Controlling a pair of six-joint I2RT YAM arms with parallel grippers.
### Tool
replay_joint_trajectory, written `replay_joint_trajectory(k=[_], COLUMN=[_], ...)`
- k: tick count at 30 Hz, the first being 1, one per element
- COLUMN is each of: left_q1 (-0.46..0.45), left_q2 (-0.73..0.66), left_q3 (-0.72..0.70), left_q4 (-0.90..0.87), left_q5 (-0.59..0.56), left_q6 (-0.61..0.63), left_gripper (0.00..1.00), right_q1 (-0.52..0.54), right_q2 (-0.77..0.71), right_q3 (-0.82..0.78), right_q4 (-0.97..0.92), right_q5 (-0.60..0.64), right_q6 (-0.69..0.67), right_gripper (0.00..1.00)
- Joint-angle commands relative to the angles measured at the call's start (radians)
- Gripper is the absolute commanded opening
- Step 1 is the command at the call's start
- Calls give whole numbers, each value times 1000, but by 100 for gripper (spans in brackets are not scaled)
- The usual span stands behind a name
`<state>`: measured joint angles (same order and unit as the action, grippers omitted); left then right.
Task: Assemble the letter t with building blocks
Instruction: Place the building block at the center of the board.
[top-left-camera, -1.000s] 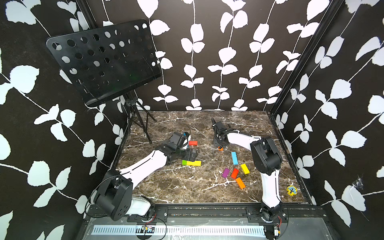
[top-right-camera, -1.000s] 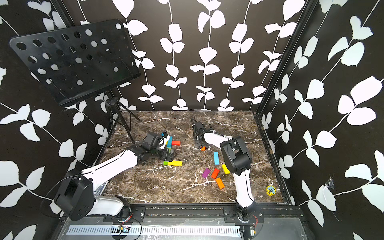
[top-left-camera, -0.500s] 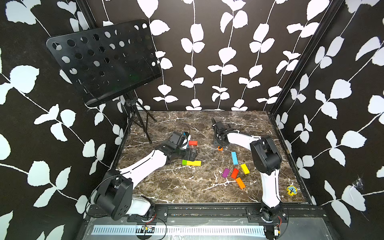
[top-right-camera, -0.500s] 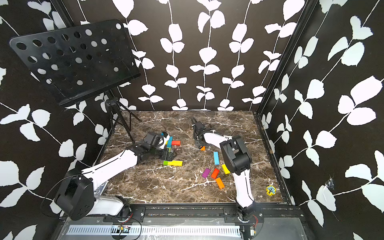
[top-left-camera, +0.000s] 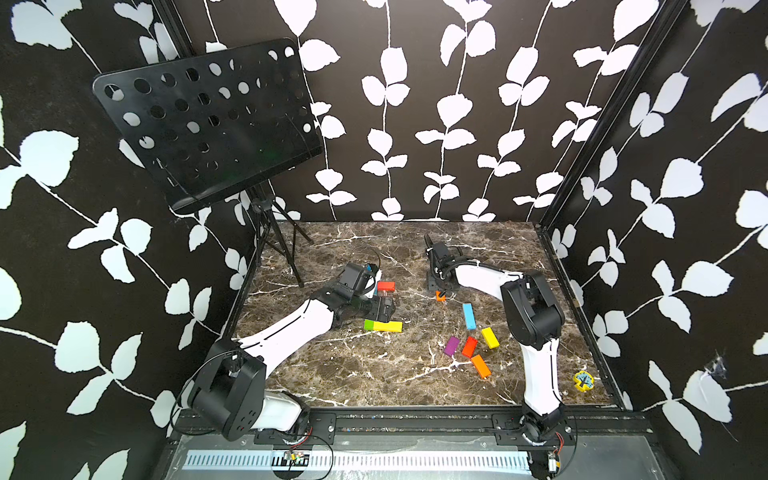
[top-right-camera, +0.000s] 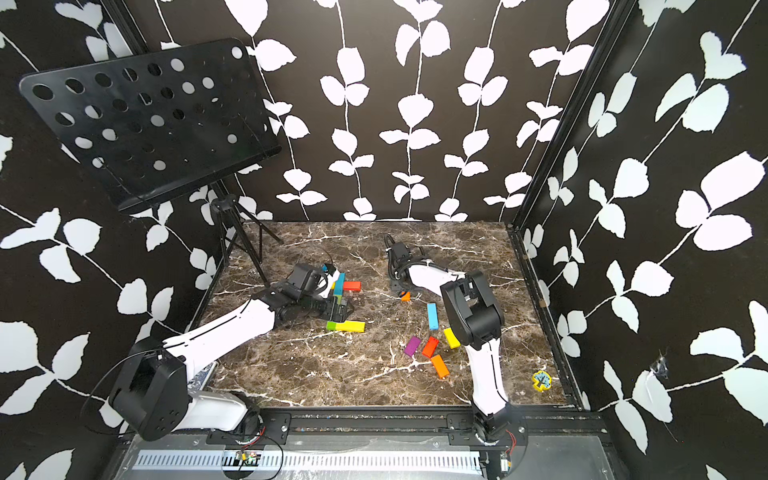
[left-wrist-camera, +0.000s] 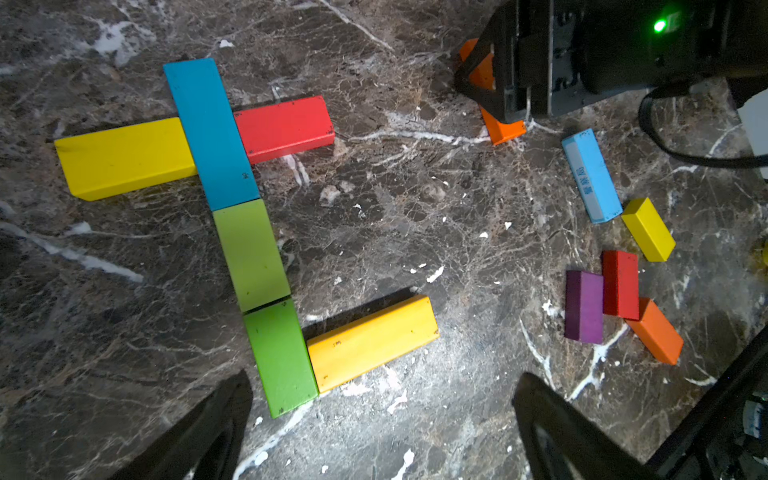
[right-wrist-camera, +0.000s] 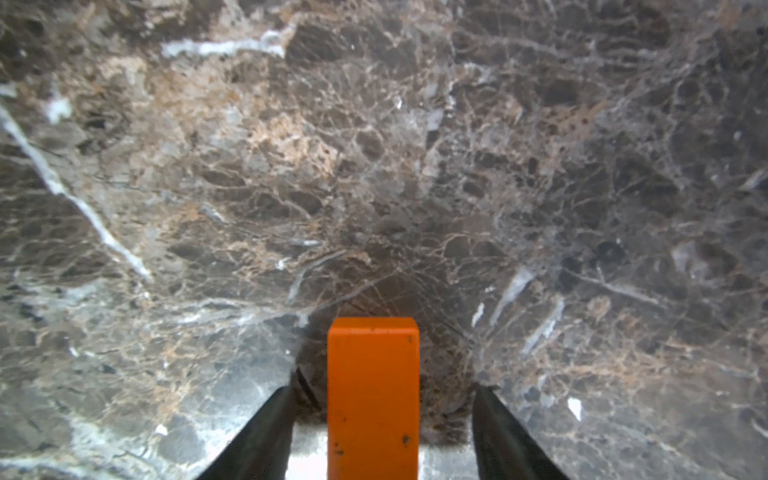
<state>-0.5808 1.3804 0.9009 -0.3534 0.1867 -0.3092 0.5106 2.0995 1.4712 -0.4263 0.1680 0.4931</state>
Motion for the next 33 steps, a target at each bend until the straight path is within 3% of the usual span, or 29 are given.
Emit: replay_joint_trajectory(k=[1, 9, 15, 21, 33], left_q1=[6, 7, 6, 1, -63], left_q2=[0, 12, 5, -36, -41], left_q3=[15, 15, 2, -37, -72], left_q4=[0, 16, 26, 38, 63], left_q5=[8, 22, 48, 69, 119], left_q6=[13, 20, 17, 0, -39], left_gripper=[99, 99, 99, 99, 99], right_q1=[-4, -4, 0, 5, 12], right_q2=[-9, -133, -318, -439, -557], right_q3=[0, -77, -246, -359, -576], right_q4=[-6, 68, 109, -28, 35], right_q5=[-12, -33, -39, 58, 79], right_q6=[-25, -81, -94, -55, -7], right_gripper=[76, 84, 85, 82, 77])
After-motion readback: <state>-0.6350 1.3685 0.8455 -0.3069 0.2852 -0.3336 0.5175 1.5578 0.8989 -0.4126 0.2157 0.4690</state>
